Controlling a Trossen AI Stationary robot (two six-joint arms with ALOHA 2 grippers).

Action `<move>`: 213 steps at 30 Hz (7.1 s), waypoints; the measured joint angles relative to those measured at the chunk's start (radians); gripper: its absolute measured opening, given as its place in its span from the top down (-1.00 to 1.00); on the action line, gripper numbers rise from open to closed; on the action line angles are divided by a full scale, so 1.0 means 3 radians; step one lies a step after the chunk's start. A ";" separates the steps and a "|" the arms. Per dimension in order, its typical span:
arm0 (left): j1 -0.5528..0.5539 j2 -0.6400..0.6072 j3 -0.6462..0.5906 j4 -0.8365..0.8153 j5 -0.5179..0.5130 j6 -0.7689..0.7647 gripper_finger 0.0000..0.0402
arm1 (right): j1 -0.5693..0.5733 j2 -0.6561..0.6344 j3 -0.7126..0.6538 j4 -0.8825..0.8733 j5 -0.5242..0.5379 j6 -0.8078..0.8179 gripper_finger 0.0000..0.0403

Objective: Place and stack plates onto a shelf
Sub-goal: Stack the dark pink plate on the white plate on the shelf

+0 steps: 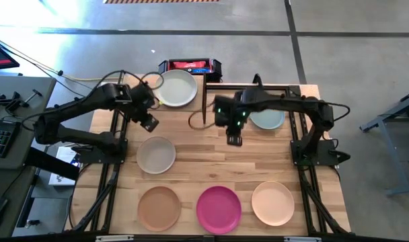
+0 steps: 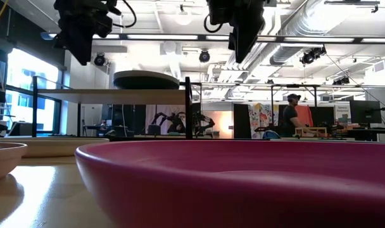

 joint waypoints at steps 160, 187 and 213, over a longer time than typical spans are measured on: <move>0.0958 0.0184 -0.0004 0.0992 -0.1816 -0.0194 0.61 | -0.1999 -0.1082 -0.0771 0.2965 0.0102 0.0582 1.00; 0.0991 0.0856 -0.0004 0.1395 -0.1356 -0.0140 0.61 | -0.2087 -0.1081 -0.0771 0.2977 0.0029 0.0513 1.00; 0.0962 0.0106 -0.0001 0.1370 -0.1234 -0.0156 0.61 | -0.1749 -0.0384 -0.0772 0.3976 0.0036 0.1376 1.00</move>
